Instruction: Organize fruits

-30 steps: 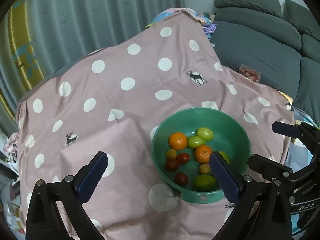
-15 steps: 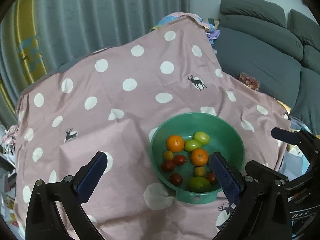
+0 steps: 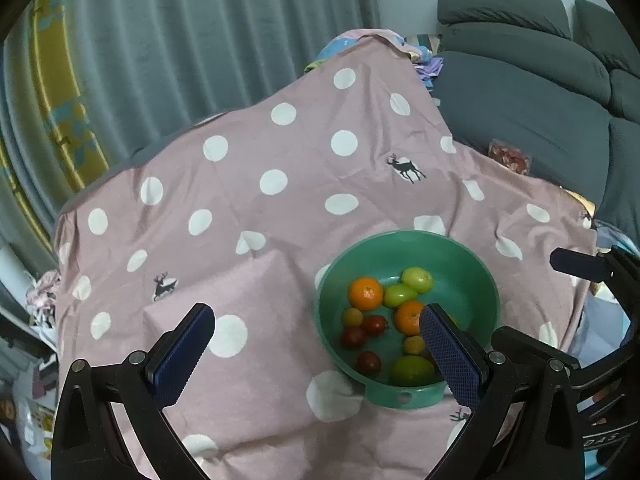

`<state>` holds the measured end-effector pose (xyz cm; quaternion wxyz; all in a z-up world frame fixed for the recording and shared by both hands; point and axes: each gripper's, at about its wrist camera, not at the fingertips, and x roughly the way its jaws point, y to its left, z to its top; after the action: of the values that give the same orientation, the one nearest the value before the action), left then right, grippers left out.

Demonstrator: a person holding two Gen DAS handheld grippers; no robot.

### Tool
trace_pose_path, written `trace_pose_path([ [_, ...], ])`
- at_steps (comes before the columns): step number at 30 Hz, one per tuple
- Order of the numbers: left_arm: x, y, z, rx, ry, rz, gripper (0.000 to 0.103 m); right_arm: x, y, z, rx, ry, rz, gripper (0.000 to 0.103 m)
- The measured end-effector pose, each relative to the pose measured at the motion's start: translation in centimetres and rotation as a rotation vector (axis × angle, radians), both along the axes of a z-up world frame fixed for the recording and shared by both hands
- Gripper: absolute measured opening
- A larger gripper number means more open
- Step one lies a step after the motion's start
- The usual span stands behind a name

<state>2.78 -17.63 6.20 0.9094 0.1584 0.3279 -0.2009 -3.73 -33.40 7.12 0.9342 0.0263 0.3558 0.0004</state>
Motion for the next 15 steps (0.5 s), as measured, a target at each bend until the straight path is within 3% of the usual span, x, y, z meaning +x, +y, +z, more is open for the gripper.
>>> trace_pose_path([
  [15,-0.32,-0.22,0.44,0.005,-0.019,0.004,0.102,-0.14,0.0,0.28,-0.006,-0.004,0.004,0.1],
])
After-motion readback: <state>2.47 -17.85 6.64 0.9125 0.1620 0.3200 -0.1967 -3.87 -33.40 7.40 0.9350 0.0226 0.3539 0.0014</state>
